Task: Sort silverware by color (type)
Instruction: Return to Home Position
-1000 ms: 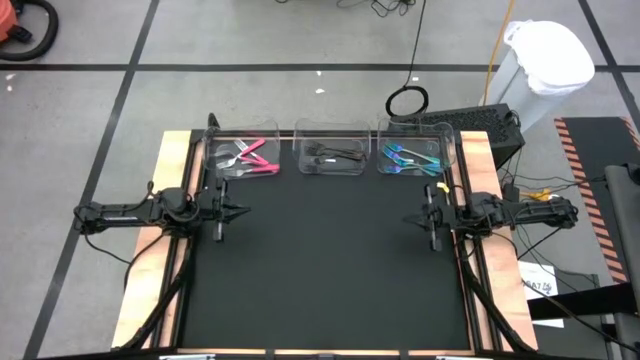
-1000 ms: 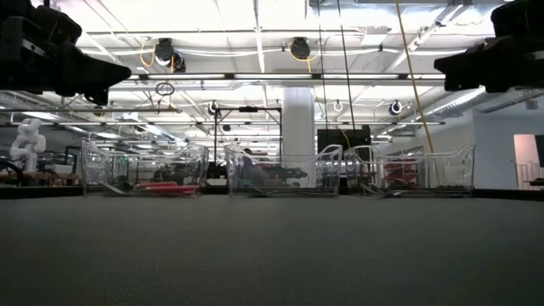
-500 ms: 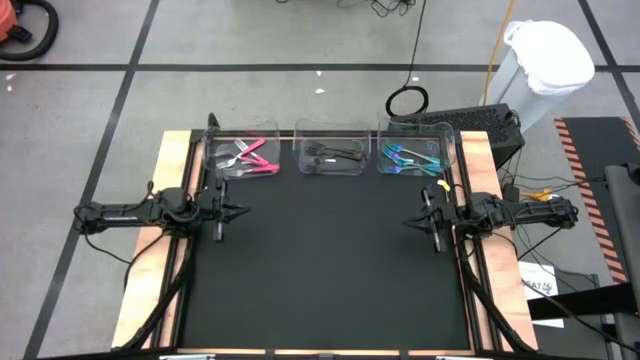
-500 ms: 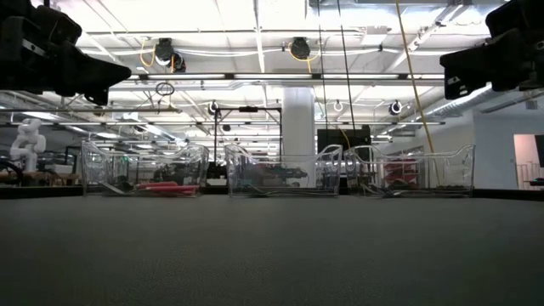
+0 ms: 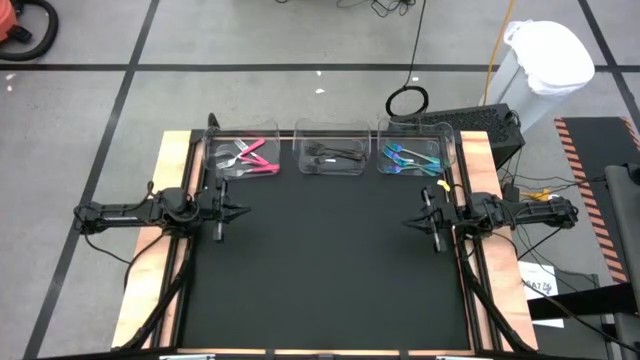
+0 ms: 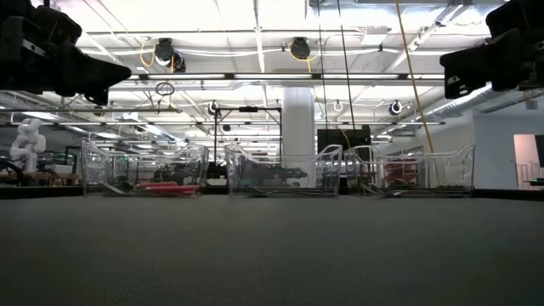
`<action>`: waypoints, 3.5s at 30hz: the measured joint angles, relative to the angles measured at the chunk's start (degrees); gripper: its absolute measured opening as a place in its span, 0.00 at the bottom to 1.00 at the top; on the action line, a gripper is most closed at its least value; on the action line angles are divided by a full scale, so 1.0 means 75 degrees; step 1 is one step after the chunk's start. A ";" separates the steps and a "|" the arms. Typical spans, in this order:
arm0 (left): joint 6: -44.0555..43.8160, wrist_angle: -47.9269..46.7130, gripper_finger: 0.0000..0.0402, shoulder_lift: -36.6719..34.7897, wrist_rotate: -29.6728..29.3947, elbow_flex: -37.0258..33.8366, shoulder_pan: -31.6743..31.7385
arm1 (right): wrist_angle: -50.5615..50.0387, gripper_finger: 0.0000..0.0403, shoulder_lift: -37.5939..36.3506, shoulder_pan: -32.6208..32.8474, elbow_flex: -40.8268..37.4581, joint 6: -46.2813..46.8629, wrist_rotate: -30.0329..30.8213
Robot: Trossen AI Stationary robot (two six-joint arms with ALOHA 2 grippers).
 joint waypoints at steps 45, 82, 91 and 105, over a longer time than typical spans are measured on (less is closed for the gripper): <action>0.0001 -0.0002 0.04 0.0000 -0.0012 -0.0001 0.0001 | 0.0007 0.03 0.0000 0.0001 0.0012 -0.0947 0.0006; 0.0002 -0.0003 0.04 0.0001 -0.0012 -0.0002 0.0003 | 0.0007 0.03 0.0000 0.0002 0.0012 -0.0947 0.0006; 0.0002 -0.0003 0.04 0.0001 -0.0012 -0.0001 0.0002 | 0.0007 0.03 0.0000 0.0003 0.0012 -0.0947 0.0006; 0.0003 -0.0003 0.04 0.0000 -0.0012 -0.0003 0.0000 | 0.0006 0.03 0.0000 0.0000 0.0012 -0.0947 0.0005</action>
